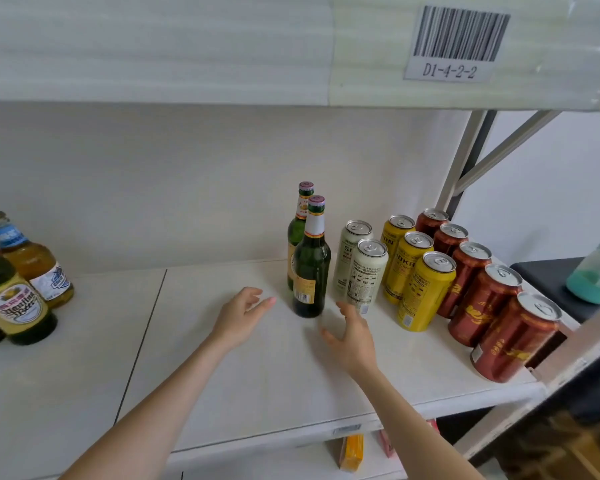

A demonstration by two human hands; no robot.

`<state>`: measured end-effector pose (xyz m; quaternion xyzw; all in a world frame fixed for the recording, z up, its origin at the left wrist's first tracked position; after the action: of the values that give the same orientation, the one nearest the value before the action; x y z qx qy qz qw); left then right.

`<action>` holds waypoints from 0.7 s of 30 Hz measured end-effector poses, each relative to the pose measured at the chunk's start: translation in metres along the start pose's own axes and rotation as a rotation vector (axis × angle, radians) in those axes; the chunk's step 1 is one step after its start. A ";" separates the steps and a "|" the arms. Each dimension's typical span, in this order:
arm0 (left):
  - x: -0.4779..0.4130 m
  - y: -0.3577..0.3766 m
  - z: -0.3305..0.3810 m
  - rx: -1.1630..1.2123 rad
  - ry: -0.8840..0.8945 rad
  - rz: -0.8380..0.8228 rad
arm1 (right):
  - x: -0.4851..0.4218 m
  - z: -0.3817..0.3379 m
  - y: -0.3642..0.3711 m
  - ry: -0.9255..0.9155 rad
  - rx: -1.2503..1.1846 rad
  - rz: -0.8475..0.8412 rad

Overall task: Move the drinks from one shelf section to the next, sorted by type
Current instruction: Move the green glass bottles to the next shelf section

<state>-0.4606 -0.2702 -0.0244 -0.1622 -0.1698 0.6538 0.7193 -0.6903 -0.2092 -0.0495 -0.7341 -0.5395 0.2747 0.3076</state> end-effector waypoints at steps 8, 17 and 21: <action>0.051 0.000 -0.031 -0.787 0.214 -0.039 | 0.052 -0.012 -0.001 -0.110 0.465 -0.017; 0.123 -0.005 -0.036 -0.930 0.295 0.002 | 0.109 -0.025 0.000 -0.229 0.628 -0.005; 0.159 -0.014 -0.040 -0.938 0.287 0.038 | 0.141 -0.034 0.001 -0.247 0.669 -0.013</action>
<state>-0.4162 -0.1131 -0.0485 -0.5605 -0.3420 0.4909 0.5726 -0.6273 -0.0795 -0.0379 -0.5505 -0.4576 0.5210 0.4649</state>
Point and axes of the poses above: each hand's wrist, its own x-axis away from the middle knuckle, its own y-axis out of the palm, z = x × y, the point moved 3 cm from there along -x, towards the middle knuckle, and after that the axes turned 3 degrees about x, right-handed, at the moved point
